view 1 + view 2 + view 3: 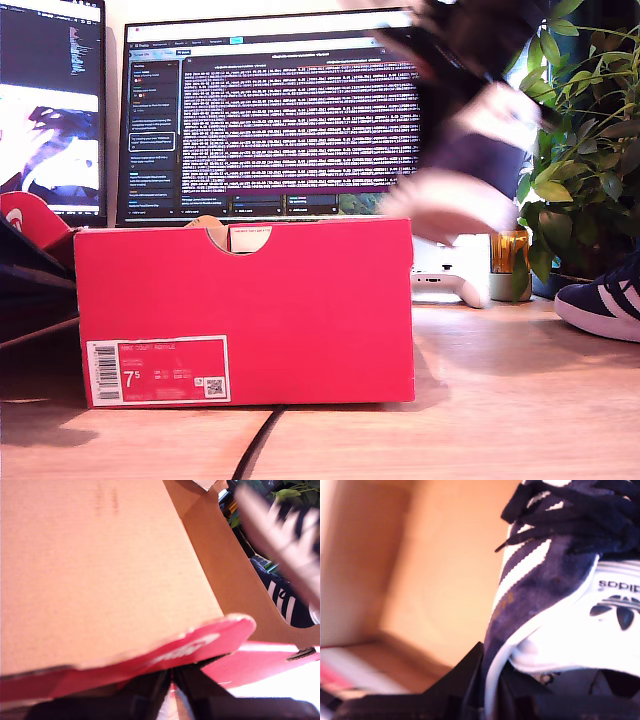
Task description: Pack the blue shoes by picking the first shoe and placing it inside the red shoebox, left side, then picking and rotating the second shoe and placing it in the shoebox
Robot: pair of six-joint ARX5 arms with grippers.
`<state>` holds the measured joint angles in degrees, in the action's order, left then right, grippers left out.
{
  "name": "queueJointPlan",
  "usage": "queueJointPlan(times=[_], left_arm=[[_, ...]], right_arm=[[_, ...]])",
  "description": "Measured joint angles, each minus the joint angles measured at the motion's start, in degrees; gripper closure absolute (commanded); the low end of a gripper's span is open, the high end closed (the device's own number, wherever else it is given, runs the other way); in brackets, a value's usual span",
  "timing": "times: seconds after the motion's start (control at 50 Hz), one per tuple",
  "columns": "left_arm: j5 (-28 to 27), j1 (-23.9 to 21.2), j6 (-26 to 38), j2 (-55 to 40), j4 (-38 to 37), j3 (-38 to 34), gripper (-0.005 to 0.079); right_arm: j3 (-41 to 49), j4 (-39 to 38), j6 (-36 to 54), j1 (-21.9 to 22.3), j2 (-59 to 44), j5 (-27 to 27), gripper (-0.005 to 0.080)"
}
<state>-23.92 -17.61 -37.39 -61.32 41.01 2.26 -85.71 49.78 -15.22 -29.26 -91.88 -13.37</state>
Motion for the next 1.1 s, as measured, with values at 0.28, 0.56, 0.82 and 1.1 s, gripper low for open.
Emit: queueJointPlan(times=[0.28, 0.56, 0.82, 1.1], left_arm=[[0.00, 0.00, 0.00, 0.00, 0.00, 0.00, 0.0762], [0.02, 0.00, 0.00, 0.00, -0.02, 0.00, 0.0762], [0.00, 0.00, 0.00, 0.00, -2.69, 0.00, 0.0762], [1.25, 0.00, 0.00, 0.00, -3.67, 0.00, 0.0762]], right_arm=[[-6.73, -7.41, -5.92, -6.25, 0.04, -0.09, 0.0765], [-6.73, -18.08, -10.47, -10.27, -5.05, 0.28, 0.0765], [-6.73, -21.57, -15.15, -10.64, -15.43, 0.44, 0.0765], [-6.71, -26.14, -19.98, -10.99, -17.81, 0.46, 0.0765]])
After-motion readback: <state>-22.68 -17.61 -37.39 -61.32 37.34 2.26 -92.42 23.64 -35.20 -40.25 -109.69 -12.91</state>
